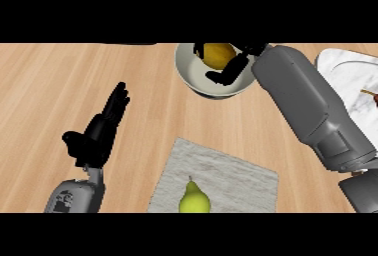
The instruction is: Pick the lemon from the placemat and place it in the bowl
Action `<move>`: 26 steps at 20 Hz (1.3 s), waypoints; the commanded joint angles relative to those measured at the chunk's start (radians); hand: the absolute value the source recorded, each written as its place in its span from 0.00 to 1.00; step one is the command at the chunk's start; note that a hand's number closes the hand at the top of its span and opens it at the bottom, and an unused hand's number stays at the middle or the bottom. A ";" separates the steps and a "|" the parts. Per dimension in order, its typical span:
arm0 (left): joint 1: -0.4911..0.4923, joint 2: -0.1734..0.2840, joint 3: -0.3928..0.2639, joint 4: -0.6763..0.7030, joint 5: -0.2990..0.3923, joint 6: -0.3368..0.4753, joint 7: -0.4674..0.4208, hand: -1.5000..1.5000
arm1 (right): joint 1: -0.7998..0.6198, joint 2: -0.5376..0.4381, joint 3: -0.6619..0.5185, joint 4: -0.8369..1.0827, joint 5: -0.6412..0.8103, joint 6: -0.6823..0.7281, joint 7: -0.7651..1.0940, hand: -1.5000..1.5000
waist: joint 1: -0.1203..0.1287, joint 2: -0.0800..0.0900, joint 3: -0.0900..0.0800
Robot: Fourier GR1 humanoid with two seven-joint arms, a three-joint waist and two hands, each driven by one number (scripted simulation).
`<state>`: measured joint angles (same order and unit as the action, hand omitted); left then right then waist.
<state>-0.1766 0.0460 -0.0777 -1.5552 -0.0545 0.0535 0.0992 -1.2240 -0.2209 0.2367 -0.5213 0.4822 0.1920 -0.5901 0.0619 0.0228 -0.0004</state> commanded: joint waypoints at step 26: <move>-0.042 -0.006 -0.007 0.016 -0.004 -0.015 0.019 0.50 | -0.163 -0.154 -0.323 0.410 -0.295 0.507 -0.119 0.00 | 0.015 0.013 0.002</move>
<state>-0.1917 0.0385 -0.0866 -1.5387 -0.0636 0.0436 0.0901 -1.3871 -0.3318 -0.0447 -0.1420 0.2297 0.5284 -0.6611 0.0758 0.0324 0.0010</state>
